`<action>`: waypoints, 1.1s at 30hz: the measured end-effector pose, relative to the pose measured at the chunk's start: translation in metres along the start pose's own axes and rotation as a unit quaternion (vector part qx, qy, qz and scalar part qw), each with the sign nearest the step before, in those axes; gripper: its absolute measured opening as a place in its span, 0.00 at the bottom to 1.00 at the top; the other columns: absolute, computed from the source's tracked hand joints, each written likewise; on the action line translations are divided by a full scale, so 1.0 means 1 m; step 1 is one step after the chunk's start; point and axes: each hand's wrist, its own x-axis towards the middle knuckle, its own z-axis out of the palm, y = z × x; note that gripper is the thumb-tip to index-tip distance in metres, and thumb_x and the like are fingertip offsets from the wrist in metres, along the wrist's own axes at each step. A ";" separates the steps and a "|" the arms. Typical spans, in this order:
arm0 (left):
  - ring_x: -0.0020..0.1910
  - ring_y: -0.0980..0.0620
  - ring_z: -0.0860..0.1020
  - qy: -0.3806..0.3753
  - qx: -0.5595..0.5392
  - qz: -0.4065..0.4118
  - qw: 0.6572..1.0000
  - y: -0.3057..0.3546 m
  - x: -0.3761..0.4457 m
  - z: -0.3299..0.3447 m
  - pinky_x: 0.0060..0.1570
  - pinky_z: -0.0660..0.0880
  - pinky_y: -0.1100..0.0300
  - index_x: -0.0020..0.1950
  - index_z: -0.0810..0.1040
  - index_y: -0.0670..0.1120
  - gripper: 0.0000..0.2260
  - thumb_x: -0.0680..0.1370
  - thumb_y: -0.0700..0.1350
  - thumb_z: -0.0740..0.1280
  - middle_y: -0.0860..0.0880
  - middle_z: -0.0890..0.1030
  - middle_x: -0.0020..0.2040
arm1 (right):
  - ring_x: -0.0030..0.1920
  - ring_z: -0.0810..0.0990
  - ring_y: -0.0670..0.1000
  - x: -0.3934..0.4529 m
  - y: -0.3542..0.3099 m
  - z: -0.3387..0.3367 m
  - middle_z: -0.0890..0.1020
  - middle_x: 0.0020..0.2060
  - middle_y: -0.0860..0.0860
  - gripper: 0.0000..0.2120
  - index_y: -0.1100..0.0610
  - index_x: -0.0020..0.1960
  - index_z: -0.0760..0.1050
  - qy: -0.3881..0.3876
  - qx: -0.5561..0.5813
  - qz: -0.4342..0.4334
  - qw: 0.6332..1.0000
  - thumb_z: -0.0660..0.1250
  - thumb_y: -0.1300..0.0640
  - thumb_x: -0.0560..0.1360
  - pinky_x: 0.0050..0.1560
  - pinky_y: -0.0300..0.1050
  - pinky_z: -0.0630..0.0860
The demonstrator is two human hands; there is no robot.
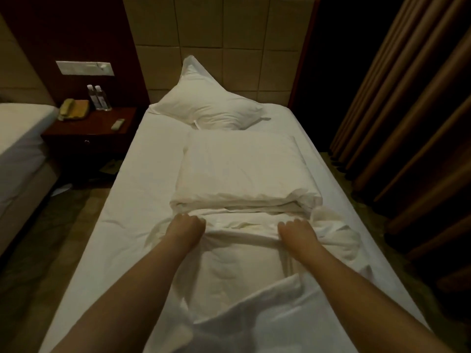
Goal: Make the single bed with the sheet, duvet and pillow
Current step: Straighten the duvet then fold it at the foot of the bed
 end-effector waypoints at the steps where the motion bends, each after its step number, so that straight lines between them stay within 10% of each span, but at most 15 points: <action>1: 0.59 0.46 0.77 -0.005 -0.006 -0.002 1.000 0.002 0.012 0.011 0.55 0.71 0.56 0.64 0.73 0.46 0.14 0.81 0.41 0.53 0.46 0.79 0.60 | 0.62 0.73 0.56 0.013 -0.002 0.011 0.76 0.61 0.55 0.15 0.57 0.65 0.68 -0.004 0.003 -0.002 1.000 0.53 0.60 0.80 0.62 0.48 0.66; 9: 0.61 0.47 0.76 -0.032 -0.082 -0.043 0.995 0.010 0.092 0.064 0.59 0.68 0.58 0.63 0.74 0.47 0.17 0.81 0.56 0.56 0.48 0.78 0.60 | 0.60 0.73 0.55 0.092 -0.009 0.065 0.76 0.60 0.54 0.13 0.58 0.63 0.68 0.007 0.011 -0.006 1.000 0.55 0.59 0.79 0.62 0.46 0.65; 15: 0.58 0.49 0.77 -0.022 -0.124 -0.076 0.989 0.032 0.135 0.129 0.57 0.68 0.56 0.60 0.74 0.48 0.14 0.82 0.48 0.52 0.49 0.79 0.58 | 0.57 0.75 0.57 0.123 -0.014 0.122 0.77 0.57 0.57 0.16 0.61 0.65 0.67 0.016 0.034 0.000 0.999 0.52 0.63 0.79 0.59 0.49 0.67; 21: 0.57 0.48 0.78 -0.038 -0.137 -0.069 0.987 0.059 0.172 0.181 0.55 0.71 0.57 0.62 0.74 0.49 0.14 0.82 0.44 0.52 0.48 0.79 0.59 | 0.20 0.75 0.56 0.160 -0.026 0.200 0.75 0.20 0.56 0.05 0.60 0.29 0.75 0.058 0.063 0.001 0.996 0.63 0.65 0.62 0.20 0.44 0.72; 24: 0.57 0.49 0.78 -0.034 -0.134 -0.075 0.988 0.071 0.179 0.198 0.54 0.71 0.56 0.62 0.75 0.48 0.15 0.82 0.42 0.52 0.48 0.79 0.59 | 0.26 0.79 0.59 0.161 -0.032 0.209 0.78 0.25 0.58 0.02 0.63 0.34 0.77 0.068 0.061 -0.011 0.996 0.70 0.65 0.63 0.27 0.48 0.76; 28: 0.56 0.49 0.78 -0.029 -0.135 -0.069 0.988 0.075 0.178 0.200 0.54 0.71 0.57 0.62 0.76 0.47 0.15 0.82 0.41 0.52 0.48 0.79 0.58 | 0.59 0.75 0.58 0.162 -0.033 0.221 0.78 0.57 0.59 0.15 0.62 0.63 0.69 0.007 0.041 -0.015 0.999 0.50 0.63 0.80 0.59 0.49 0.68; 33: 0.55 0.49 0.79 -0.018 -0.078 -0.059 0.995 0.065 0.165 0.171 0.53 0.72 0.59 0.58 0.78 0.46 0.12 0.81 0.44 0.56 0.48 0.80 0.55 | 0.60 0.75 0.57 0.152 -0.026 0.195 0.76 0.61 0.57 0.15 0.61 0.65 0.66 -0.032 0.002 -0.036 0.999 0.57 0.61 0.80 0.60 0.49 0.69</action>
